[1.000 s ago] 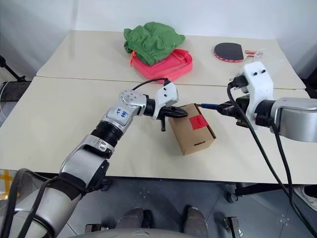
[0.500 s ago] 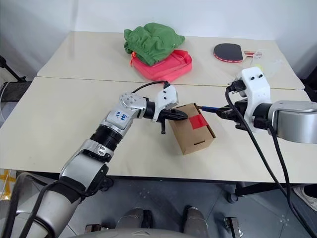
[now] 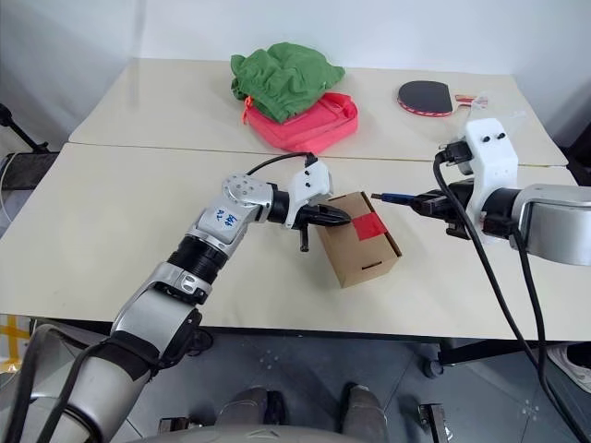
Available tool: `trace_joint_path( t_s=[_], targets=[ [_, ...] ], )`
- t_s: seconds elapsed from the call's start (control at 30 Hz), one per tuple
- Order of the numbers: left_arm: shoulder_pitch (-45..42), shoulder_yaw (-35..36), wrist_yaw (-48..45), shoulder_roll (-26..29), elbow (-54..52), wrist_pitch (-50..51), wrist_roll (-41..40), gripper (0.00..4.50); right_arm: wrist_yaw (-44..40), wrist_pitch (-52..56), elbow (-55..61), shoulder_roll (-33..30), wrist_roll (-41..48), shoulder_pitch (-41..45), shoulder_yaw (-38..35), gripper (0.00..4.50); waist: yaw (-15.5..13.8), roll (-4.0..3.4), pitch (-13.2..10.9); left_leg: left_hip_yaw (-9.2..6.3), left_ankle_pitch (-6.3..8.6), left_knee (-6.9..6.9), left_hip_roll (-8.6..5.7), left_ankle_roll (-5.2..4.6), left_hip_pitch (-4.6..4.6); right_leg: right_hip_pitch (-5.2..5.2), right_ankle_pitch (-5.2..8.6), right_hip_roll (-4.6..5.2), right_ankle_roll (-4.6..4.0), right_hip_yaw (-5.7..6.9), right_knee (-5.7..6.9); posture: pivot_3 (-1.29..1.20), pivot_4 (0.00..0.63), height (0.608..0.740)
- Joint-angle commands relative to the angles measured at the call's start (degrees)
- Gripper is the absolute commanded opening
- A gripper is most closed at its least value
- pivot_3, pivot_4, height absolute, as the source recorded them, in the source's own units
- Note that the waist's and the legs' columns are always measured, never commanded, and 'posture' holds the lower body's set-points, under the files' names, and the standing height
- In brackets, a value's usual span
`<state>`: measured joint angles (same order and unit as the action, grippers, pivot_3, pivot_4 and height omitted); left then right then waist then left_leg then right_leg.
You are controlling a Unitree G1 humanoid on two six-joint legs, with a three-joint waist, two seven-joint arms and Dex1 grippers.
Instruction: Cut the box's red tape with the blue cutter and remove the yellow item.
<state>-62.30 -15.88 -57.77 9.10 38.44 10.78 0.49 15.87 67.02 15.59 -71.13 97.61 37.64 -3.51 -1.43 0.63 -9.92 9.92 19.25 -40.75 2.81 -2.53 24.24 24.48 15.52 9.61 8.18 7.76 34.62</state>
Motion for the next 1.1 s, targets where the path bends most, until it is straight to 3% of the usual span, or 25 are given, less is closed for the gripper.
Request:
trace_joint_path(
  t_s=[0.03,0.43,0.67,1.1],
  targets=[
    [0.85,-1.04,-0.69,0.12,-1.83,0.51,0.67,0.00,-0.38,0.08,0.77,0.64,-0.20,-0.12,-1.75,0.25,0.03,0.00,0.00,0.00,0.00,-0.01,0.00,0.00,0.00,0.00,0.00,0.00,0.00,0.00,0.01,0.00,0.150,0.740],
    [1.71,-1.37,-0.63,0.84,-3.67,1.52,0.67,0.00,-0.41,0.22,1.25,2.49,-0.44,-0.70,-2.04,0.25,0.08,0.00,0.00,-0.02,0.00,-0.14,0.02,0.00,0.00,0.00,0.00,0.00,0.00,-0.03,0.13,0.00,0.150,0.740],
    [1.89,-1.49,-0.68,0.97,-3.94,1.84,0.69,0.00,-2.23,1.06,-0.53,2.25,-3.28,3.19,-2.49,0.25,0.06,-0.01,0.00,-0.02,0.00,-0.18,0.03,0.00,0.00,0.02,0.00,0.00,0.00,-0.05,0.16,0.00,0.150,0.740],
    [2.45,-1.66,-0.82,1.46,-5.26,3.03,0.61,0.00,-1.57,2.92,0.41,5.12,-4.79,0.67,-2.01,0.25,0.06,-0.01,0.01,-0.02,0.01,-0.20,0.03,-0.01,-0.01,0.01,0.00,0.00,0.00,-0.06,0.20,0.00,0.150,0.740]
  ],
)
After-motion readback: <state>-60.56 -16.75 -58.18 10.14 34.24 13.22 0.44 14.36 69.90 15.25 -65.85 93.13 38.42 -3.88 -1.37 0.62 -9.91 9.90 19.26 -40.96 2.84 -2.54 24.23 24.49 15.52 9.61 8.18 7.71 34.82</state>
